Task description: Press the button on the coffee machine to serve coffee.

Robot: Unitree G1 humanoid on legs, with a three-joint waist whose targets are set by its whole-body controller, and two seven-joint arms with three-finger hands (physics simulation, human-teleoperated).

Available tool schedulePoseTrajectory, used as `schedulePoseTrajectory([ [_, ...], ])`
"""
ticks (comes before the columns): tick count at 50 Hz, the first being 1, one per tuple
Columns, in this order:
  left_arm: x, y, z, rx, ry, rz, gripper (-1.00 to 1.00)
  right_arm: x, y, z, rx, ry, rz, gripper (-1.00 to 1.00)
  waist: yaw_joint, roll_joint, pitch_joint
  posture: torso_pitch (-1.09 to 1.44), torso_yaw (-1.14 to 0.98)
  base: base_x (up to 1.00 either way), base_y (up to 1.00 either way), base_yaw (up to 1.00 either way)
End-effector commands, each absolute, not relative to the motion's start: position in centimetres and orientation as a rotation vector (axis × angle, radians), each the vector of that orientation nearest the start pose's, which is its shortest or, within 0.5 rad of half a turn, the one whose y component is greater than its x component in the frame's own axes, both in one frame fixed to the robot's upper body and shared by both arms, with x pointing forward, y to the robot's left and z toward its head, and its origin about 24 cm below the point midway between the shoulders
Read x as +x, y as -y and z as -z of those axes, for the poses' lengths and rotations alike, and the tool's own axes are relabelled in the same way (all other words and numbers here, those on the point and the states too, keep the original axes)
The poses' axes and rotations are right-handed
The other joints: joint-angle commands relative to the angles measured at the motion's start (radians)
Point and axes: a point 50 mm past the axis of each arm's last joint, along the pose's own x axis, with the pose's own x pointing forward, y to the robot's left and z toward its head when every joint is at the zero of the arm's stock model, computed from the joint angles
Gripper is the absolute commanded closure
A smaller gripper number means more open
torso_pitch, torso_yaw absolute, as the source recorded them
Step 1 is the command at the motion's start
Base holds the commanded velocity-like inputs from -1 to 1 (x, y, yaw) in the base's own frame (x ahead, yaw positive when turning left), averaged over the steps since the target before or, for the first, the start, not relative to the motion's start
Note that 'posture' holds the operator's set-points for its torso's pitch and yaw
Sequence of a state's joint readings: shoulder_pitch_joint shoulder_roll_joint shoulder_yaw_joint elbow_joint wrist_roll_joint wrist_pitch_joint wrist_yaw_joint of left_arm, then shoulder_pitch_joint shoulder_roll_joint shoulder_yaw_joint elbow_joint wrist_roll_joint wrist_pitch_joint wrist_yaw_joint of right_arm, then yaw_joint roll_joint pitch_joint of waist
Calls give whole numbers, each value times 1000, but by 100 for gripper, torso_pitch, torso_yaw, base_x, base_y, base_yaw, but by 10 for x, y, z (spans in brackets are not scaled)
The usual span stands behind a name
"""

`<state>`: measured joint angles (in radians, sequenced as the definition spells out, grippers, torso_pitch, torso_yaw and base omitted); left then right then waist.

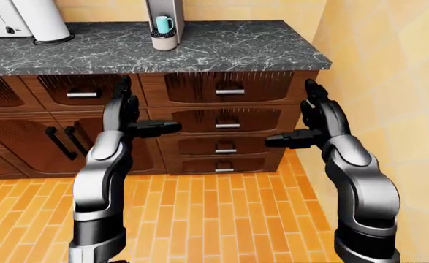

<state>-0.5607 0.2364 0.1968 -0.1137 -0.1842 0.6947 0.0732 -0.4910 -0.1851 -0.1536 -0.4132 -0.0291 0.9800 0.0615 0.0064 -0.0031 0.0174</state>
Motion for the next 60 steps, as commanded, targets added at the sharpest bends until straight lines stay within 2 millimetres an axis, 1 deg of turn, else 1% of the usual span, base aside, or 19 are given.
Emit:
schedulePoseTrajectory([
  [1,330,-195,-198,-4,87,-97,-100,301,179,-194,-142,-19,61,-100,1,2,-19,0,0,0,0,0],
  [5,332,-195,-201,-6,86,-97,-100,303,178,-203,-128,7,52,-100,0,3,-21,0,0,0,0,0],
  [7,332,-195,-206,-2,93,-97,-100,303,179,-208,-159,9,60,-100,1,4,-20,0,0,0,0,0],
  [8,332,-194,-207,-1,95,-97,-100,304,177,-209,-139,17,49,-100,1,4,-20,0,0,0,0,0],
  [9,334,-193,-207,-5,95,-97,-100,304,178,-211,-155,11,56,-100,1,4,-20,0,0,0,0,0],
  [11,335,-193,-212,-5,100,-96,-100,306,179,-219,-160,23,56,-100,1,4,-18,0,0,0,0,0],
  [14,339,-193,-221,-3,110,-103,-100,303,180,-226,-108,37,36,-100,1,3,-19,0,0,0,0,0],
  [17,343,-194,-226,1,114,-104,-100,303,185,-232,-122,26,53,-100,3,1,-16,0,0,0,0,0],
  [23,347,-196,-234,2,121,-109,-100,304,187,-241,-132,24,55,-100,2,0,-16,0,0,0,0,0],
  [27,350,-196,-246,11,133,-109,-100,305,189,-256,-128,44,56,-100,1,0,-16,0,0,0,0,0],
  [32,355,-198,-252,33,131,-115,-100,307,189,-265,-128,51,39,-100,2,-1,-11,0,0,0,0,0],
  [36,355,-197,-260,22,129,-113,-100,306,189,-279,-139,67,37,-100,1,-1,-11,0,0,0,0,0],
  [38,355,-198,-261,24,127,-114,-100,305,191,-287,-127,81,40,-100,1,0,-9,0,0,0,0,0],
  [40,357,-199,-264,21,129,-116,-100,306,191,-290,-127,83,40,-100,1,0,-7,0,0,0,0,0],
  [46,361,-203,-281,10,143,-119,-100,311,190,-298,-138,76,30,-100,0,-2,-4,0,0,0,0,0],
  [51,364,-202,-291,0,153,-121,-100,312,190,-303,-133,82,25,-100,0,-2,-1,0,0,0,0,0],
  [57,364,-203,-295,2,159,-123,-100,309,191,-304,-131,82,27,-100,1,-2,1,0,0,0,0,0],
  [60,363,-203,-294,0,157,-123,-100,309,192,-305,-130,82,29,-100,1,-1,2,0,0,0,0,0],
])
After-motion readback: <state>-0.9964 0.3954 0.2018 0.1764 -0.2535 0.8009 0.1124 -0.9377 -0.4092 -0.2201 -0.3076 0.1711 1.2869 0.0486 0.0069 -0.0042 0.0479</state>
